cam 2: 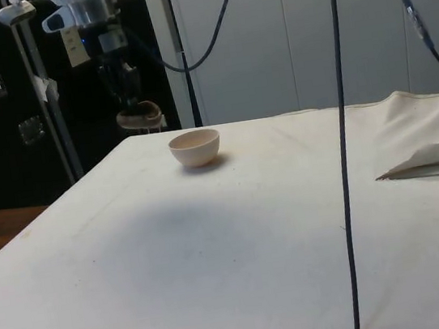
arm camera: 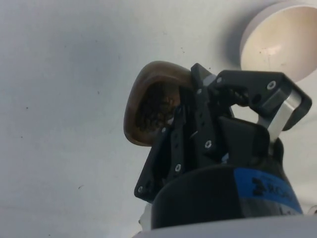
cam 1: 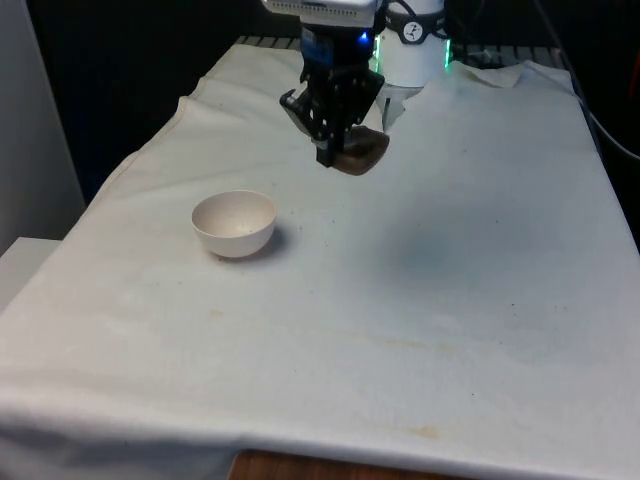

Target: Pour the coffee beans from the cup into the bowl.

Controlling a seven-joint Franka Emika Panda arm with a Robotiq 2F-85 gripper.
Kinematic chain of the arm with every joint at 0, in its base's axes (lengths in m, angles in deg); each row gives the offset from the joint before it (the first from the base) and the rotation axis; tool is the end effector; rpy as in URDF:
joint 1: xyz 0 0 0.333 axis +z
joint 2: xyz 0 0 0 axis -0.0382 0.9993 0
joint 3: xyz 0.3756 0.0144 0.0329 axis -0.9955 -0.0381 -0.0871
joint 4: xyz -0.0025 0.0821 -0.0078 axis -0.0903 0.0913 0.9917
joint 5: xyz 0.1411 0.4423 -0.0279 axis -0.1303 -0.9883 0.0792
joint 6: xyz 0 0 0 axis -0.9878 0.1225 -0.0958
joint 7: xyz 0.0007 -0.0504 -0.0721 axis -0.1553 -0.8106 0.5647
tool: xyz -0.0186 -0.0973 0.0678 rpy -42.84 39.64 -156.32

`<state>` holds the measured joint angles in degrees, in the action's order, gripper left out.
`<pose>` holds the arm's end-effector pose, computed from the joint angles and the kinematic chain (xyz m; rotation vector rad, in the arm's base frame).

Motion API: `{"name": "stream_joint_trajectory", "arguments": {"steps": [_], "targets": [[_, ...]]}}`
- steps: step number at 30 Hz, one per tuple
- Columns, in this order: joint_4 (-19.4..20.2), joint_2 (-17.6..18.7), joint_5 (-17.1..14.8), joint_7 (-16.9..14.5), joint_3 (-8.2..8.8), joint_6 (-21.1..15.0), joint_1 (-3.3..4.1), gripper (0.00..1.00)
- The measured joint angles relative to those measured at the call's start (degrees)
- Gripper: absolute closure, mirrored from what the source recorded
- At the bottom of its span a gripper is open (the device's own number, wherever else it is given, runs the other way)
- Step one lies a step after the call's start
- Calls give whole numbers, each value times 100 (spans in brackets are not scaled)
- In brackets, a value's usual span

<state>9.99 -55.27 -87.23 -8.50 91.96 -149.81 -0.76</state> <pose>0.7784 -0.0702 0.3405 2.7619 1.3104 -0.0886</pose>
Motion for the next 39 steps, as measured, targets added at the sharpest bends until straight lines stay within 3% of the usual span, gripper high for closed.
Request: {"name": "stream_joint_trajectory", "arguments": {"steps": [39], "targets": [[-149,17,309,195,647,40,-6,100]]}}
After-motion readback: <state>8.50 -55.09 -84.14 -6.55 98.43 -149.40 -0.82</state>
